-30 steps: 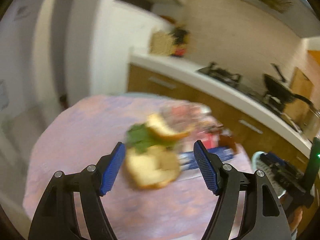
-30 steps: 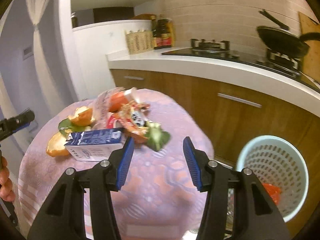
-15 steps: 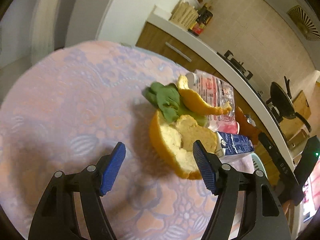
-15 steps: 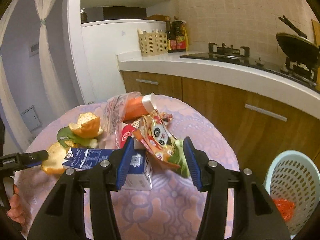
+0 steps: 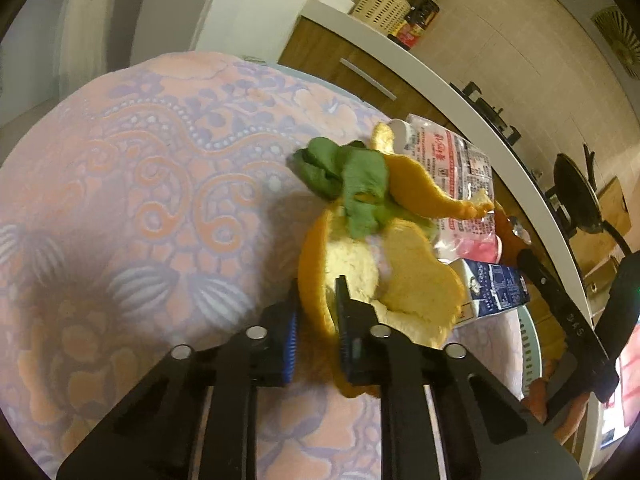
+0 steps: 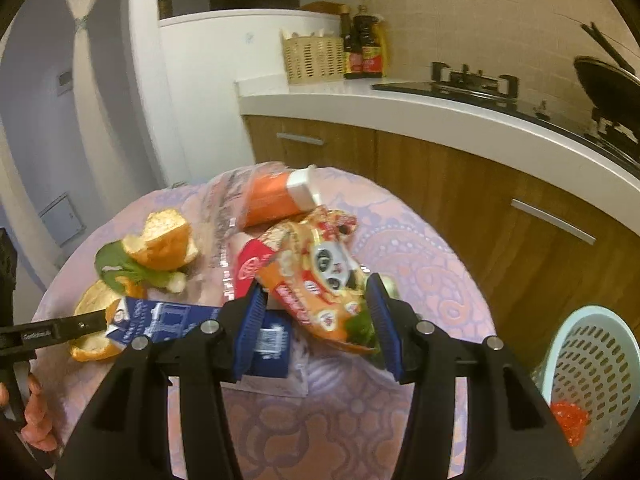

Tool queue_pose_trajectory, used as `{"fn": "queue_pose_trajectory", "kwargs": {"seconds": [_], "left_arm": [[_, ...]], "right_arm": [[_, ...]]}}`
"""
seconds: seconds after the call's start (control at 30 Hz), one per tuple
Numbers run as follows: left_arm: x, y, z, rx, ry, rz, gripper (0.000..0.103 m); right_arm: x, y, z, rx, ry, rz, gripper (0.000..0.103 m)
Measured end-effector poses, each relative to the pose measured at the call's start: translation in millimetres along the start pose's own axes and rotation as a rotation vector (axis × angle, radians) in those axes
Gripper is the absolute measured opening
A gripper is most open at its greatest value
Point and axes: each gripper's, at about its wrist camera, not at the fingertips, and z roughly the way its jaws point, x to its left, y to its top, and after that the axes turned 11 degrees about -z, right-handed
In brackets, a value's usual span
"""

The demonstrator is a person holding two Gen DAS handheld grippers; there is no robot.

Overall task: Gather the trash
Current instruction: 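Grasp the orange peel with the left tool while the right tool grasps the snack wrapper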

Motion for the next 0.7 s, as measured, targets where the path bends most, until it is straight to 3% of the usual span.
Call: {"fn": "queue_pose_trajectory", "kwargs": {"seconds": [0.07,0.23,0.3,0.37,0.4,0.53,0.7], "left_arm": [[4.4,-0.2,-9.2,-0.017,0.001,-0.013,0.010],[6.7,1.7,-37.4,-0.058,-0.011,-0.004,0.009],[5.8,0.8,-49.0,-0.077,-0.022,0.005,0.009],[4.2,0.1,-57.9,-0.092,-0.037,0.008,0.008],[3.0,-0.5,-63.0,-0.101,-0.047,0.011,0.008],[-4.9,-1.8,-82.9,-0.139,-0.083,0.038,0.008],[-25.9,-4.1,-114.9,-0.212,-0.154,0.088,0.008]], "right_arm": [[2.2,0.6,-3.7,-0.007,0.014,0.001,0.048],[8.0,6.9,12.3,0.072,-0.031,-0.037,0.048],[3.4,12.1,18.6,0.111,0.005,-0.005,0.033],[3.2,16.0,21.4,0.128,0.016,0.001,0.013],[5.4,18.3,21.2,0.125,0.007,-0.011,0.009],[16.6,25.9,1.2,0.053,-0.031,-0.061,0.003],[35.0,40.2,-50.7,-0.126,0.050,-0.117,0.002]]}}
